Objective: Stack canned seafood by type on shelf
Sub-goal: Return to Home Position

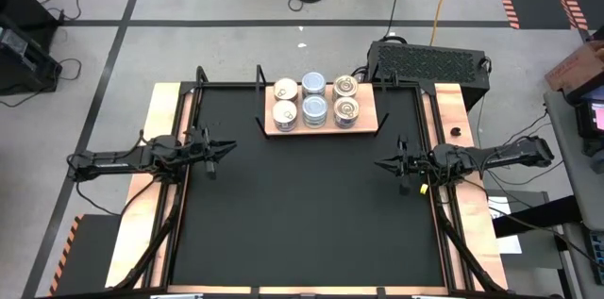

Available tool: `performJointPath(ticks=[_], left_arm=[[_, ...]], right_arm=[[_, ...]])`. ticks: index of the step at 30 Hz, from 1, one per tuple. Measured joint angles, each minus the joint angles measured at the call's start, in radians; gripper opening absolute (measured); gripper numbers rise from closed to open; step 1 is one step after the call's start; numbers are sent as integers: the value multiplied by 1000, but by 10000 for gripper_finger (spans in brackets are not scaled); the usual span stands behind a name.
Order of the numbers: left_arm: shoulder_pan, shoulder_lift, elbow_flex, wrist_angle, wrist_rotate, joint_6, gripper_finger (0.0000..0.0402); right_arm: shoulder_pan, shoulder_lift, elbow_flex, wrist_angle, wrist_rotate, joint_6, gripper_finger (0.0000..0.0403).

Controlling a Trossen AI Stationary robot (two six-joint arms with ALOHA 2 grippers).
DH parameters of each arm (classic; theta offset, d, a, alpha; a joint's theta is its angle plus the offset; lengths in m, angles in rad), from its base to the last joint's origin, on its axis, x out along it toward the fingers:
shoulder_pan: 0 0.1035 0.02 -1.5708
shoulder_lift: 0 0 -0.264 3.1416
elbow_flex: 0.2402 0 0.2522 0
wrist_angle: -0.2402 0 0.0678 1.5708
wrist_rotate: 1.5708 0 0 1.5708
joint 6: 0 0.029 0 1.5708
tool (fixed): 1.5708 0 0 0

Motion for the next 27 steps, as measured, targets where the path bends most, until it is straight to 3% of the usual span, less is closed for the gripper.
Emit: performJointPath(ticks=[27], left_arm=[[0, 0, -4, 28, 0, 0, 61]], right_arm=[[0, 0, 0, 0, 0, 0, 0]])
